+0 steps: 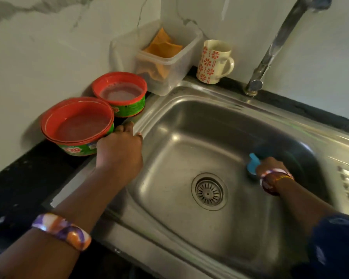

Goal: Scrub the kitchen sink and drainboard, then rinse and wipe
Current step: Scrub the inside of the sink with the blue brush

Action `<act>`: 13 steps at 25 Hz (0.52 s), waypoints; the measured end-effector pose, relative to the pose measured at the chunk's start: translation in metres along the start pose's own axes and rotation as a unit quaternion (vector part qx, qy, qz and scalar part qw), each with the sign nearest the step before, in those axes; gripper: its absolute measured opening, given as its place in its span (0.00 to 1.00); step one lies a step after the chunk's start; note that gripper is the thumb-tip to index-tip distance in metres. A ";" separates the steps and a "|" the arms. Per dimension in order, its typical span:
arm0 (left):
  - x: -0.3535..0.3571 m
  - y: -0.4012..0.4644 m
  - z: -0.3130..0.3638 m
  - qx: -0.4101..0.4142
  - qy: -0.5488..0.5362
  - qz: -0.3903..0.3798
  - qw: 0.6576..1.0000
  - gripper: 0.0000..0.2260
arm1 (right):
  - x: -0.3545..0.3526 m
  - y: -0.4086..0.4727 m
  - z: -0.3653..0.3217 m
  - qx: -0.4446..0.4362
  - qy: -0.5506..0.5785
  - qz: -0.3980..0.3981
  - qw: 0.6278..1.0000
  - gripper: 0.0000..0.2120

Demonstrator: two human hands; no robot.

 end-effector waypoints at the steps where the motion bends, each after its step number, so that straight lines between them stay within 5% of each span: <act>1: 0.001 0.001 0.001 0.000 -0.006 -0.001 1.000 0.19 | 0.002 0.001 -0.005 0.006 0.033 0.004 0.999 0.19; 5: 0.003 0.000 -0.001 0.004 -0.002 0.003 1.000 0.19 | 0.040 -0.005 -0.133 -0.097 0.190 -0.045 0.976 0.19; 8: 0.001 0.002 0.002 -0.007 0.015 0.000 1.000 0.18 | 0.061 -0.022 -0.215 -0.202 0.191 -0.070 0.958 0.19; 13: -0.001 -0.001 0.001 -0.014 0.012 -0.018 1.000 0.17 | 0.023 0.001 -0.079 -0.121 0.046 -0.004 0.992 0.19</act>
Point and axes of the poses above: each hand's wrist, its own y-axis towards the middle knuckle, its own x-axis out of the palm, z = x × y, the point moved 6 cm from there along y, towards the middle knuckle, and after that the axes turned 1 degree about -x, right-handed, at the moved point
